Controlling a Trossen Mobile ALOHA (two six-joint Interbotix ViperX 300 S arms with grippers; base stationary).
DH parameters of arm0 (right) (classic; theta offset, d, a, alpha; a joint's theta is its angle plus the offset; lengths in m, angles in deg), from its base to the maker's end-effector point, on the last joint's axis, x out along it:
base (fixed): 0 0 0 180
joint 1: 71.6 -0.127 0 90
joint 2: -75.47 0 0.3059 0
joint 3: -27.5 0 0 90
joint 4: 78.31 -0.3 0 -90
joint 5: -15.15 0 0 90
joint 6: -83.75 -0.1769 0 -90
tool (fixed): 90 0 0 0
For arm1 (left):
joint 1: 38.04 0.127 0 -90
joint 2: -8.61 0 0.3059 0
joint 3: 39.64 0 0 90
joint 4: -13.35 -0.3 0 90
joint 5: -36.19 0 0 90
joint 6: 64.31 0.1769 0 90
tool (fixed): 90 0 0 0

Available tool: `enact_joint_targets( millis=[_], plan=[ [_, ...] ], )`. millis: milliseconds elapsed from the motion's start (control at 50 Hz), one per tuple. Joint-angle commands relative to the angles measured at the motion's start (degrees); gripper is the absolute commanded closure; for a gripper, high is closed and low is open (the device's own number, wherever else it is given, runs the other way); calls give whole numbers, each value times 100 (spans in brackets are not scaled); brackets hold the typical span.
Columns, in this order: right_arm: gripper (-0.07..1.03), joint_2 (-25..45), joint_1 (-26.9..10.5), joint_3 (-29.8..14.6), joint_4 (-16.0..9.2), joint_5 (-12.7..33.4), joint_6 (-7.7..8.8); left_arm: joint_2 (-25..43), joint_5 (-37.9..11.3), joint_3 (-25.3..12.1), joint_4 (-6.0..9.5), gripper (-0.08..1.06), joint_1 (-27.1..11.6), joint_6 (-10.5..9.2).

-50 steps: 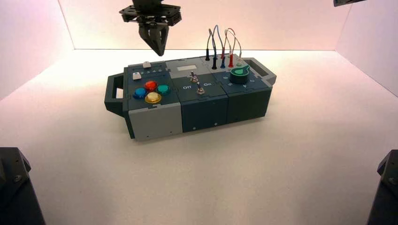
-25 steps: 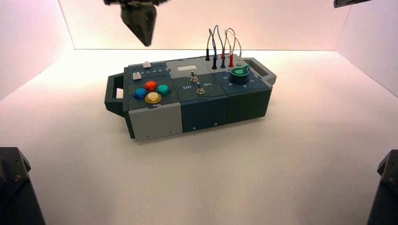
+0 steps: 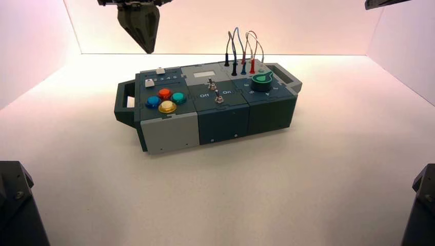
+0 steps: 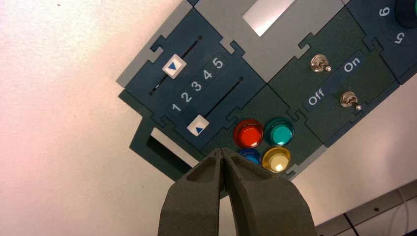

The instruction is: Move the top slider to position 3.

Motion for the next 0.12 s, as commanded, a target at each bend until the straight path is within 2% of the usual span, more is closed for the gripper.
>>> enact_joint_targets(
  millis=[20, 120],
  plan=[
    [99, 18, -9, -132, -18, -26, 0, -193, 18, -44, -53, 101, 18, -9],
    [99, 18, -9, -132, -18, -35, -9, -158, 18, -62, -62, 101, 18, -9]
  ],
)
